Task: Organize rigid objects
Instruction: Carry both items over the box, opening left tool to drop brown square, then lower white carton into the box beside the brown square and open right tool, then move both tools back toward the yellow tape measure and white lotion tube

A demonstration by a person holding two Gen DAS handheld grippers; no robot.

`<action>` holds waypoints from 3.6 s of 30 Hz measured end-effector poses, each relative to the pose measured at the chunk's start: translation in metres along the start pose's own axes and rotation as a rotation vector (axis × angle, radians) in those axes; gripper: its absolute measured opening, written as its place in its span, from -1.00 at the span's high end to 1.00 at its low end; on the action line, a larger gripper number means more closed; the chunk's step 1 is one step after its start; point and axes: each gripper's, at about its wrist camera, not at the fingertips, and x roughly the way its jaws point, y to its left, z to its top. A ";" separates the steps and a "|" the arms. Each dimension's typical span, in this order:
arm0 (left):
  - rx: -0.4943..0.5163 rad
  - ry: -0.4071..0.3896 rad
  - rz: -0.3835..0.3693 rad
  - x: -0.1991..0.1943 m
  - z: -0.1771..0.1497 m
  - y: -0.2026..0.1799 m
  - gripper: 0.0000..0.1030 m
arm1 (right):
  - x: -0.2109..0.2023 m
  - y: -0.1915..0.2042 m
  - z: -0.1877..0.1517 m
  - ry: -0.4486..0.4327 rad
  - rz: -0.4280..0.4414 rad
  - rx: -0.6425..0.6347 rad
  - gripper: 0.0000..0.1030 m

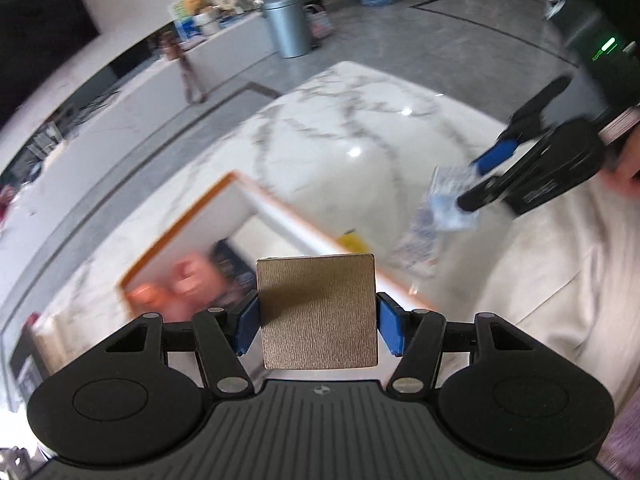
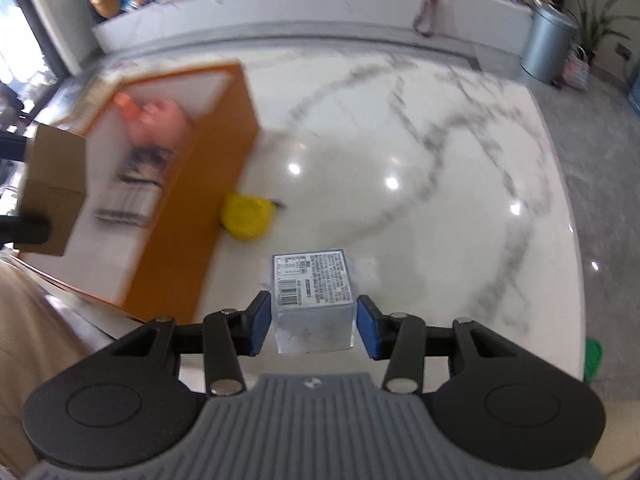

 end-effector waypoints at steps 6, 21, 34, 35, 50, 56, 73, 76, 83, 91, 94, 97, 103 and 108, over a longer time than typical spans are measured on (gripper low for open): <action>-0.017 0.030 0.072 -0.007 -0.030 0.046 -0.34 | -0.025 0.066 0.052 -0.091 0.106 -0.180 0.09; 0.192 0.220 -0.032 0.074 -0.068 0.057 -0.34 | 0.085 0.144 0.075 0.111 0.224 -0.344 0.09; 0.529 0.415 -0.147 0.116 -0.074 0.048 -0.35 | 0.140 0.154 0.072 0.211 0.290 -0.256 0.08; 0.542 0.429 -0.154 0.119 -0.075 0.048 -0.35 | 0.142 0.154 0.072 0.212 0.290 -0.255 0.08; 0.459 0.487 -0.249 0.137 -0.077 0.062 -0.31 | 0.153 0.151 0.071 0.237 0.299 -0.228 0.08; 0.625 0.480 -0.143 0.135 -0.081 0.047 -0.44 | 0.160 0.152 0.070 0.254 0.291 -0.183 0.08; 0.388 0.262 -0.148 0.109 -0.061 0.053 -0.40 | 0.174 0.153 0.053 0.295 0.259 0.215 0.04; 0.389 0.236 -0.131 0.112 -0.062 0.054 -0.38 | 0.176 0.154 0.051 0.271 0.272 0.224 0.05; 0.383 0.197 -0.113 0.111 -0.066 0.054 -0.37 | 0.173 0.173 0.051 0.244 0.306 0.014 0.03; 0.340 0.169 -0.103 0.103 -0.071 0.052 -0.25 | 0.166 0.163 0.051 0.216 0.343 0.061 0.12; 0.338 0.165 -0.099 0.102 -0.073 0.049 -0.25 | 0.165 0.160 0.051 0.210 0.320 0.060 0.34; 0.316 0.158 -0.087 0.100 -0.073 0.046 -0.25 | 0.165 0.158 0.051 0.203 0.325 0.064 0.35; 0.289 0.090 -0.088 0.075 -0.069 0.037 -0.25 | 0.138 0.151 0.052 0.144 0.362 0.040 0.34; 0.267 -0.025 -0.075 0.046 -0.055 0.020 -0.24 | 0.080 0.120 0.053 -0.029 0.397 0.040 0.22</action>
